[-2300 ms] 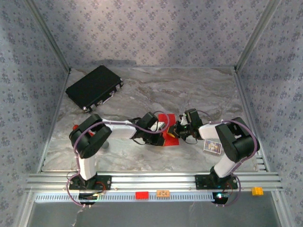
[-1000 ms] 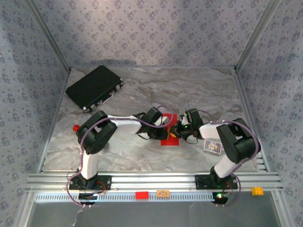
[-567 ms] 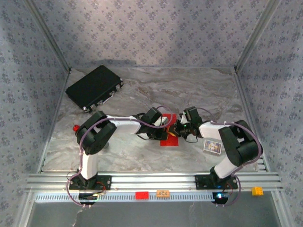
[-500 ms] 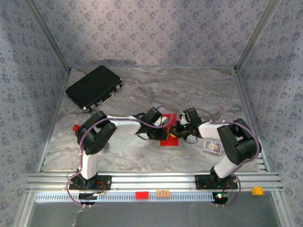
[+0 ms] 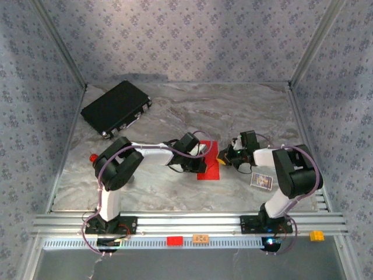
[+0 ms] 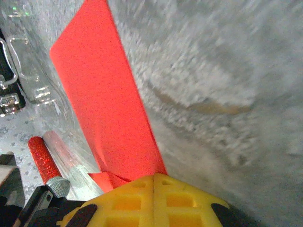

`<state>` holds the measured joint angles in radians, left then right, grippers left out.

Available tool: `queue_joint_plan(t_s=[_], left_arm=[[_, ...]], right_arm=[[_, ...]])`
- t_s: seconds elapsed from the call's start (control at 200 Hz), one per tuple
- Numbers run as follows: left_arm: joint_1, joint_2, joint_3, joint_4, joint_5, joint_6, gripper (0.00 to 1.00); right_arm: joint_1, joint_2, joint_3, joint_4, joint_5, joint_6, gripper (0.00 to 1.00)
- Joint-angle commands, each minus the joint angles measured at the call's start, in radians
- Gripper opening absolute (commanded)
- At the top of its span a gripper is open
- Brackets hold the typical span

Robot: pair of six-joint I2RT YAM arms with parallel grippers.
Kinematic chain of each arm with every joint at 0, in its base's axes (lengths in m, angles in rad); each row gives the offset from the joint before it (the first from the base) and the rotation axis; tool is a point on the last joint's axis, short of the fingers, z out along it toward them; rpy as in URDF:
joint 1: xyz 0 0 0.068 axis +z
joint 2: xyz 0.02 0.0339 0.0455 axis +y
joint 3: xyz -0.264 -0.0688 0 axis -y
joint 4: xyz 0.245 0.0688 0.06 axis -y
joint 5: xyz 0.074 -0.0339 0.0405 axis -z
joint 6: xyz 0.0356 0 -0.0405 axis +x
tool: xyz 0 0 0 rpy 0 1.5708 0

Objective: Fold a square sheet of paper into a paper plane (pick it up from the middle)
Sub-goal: Fold the triangle a second time at the center of the table.

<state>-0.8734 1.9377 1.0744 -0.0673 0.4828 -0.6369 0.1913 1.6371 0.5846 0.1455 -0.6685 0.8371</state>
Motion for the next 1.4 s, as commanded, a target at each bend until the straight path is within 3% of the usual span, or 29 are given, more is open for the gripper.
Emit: queue_joint_plan(t_s=[0.0,0.215,0.475,0.889,1.139,1.394], left_arm=[[-0.009,0.035,-0.022,-0.091,-0.030,0.015,0.00],[-0.009,0.029,-0.027,-0.083,-0.030,0.015,0.00],[-0.009,0.029,-0.018,-0.066,-0.018,0.008,0.00],[-0.007,-0.077,-0.043,-0.037,0.020,-0.016,0.09],[-0.009,-0.041,-0.067,-0.027,0.063,-0.010,0.10],[-0.009,-0.072,-0.106,-0.123,0.004,0.040,0.05]], right_arm=[[-0.033,-0.015,0.021,-0.052,0.038,-0.031,0.03],[0.027,-0.140,0.045,-0.113,0.053,-0.017,0.04],[0.159,-0.056,0.018,-0.026,0.064,0.049,0.03],[0.132,0.032,0.003,-0.058,0.106,0.014,0.00],[0.134,0.035,-0.006,-0.043,0.107,0.022,0.00],[0.132,0.031,-0.013,-0.043,0.109,0.023,0.00]])
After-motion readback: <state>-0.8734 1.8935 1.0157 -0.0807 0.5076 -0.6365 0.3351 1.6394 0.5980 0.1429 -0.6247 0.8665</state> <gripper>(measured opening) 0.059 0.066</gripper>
